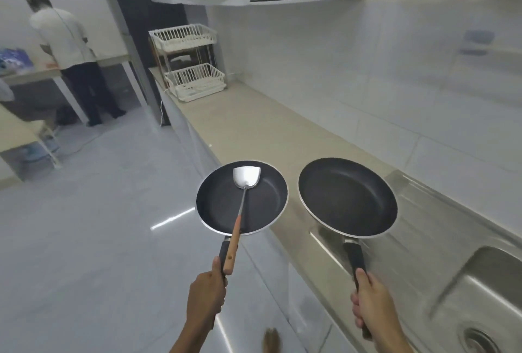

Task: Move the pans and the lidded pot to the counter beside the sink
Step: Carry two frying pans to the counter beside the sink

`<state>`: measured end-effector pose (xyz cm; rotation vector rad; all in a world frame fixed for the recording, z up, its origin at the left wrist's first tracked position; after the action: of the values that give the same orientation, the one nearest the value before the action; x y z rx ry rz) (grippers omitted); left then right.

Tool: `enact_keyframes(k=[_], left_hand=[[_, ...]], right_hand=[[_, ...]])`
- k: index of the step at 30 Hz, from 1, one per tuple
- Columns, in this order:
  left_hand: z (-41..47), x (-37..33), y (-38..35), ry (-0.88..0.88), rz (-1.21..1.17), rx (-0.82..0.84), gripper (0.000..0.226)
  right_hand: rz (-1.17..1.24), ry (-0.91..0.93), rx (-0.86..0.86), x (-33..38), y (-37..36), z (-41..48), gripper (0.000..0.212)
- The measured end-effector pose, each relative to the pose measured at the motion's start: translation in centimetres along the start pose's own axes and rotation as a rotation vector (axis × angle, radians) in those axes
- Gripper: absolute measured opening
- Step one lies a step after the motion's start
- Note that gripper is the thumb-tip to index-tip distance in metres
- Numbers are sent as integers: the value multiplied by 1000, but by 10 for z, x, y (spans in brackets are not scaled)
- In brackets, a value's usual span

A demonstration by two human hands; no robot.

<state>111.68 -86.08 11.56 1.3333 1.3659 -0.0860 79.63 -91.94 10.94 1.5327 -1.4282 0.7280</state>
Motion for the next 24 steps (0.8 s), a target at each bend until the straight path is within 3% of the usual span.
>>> enact_keyframes(k=[8,18,24], left_hand=[[250,-99,18,-129,214,94,79],[494,-191,-30,-397,337,366,80],[595,-235,-41,-509,356,533,78]], right_hand=[[30,-4,-230,93,-142,135,31],[91,-107,-493,143,-272,239,32],[147,-162,-630,178,-355,271,29]])
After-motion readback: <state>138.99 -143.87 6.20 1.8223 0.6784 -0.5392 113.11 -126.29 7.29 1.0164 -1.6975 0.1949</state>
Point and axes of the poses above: each hand's wrist, its own z-axis towards the middle knuckle, its own y-axis out of the back of the hand, x = y × z, the point moved 1 cm from there along z, towards the middle knuckle, and after that the axes turned 3 degrees about x, right-handed, at the moved point
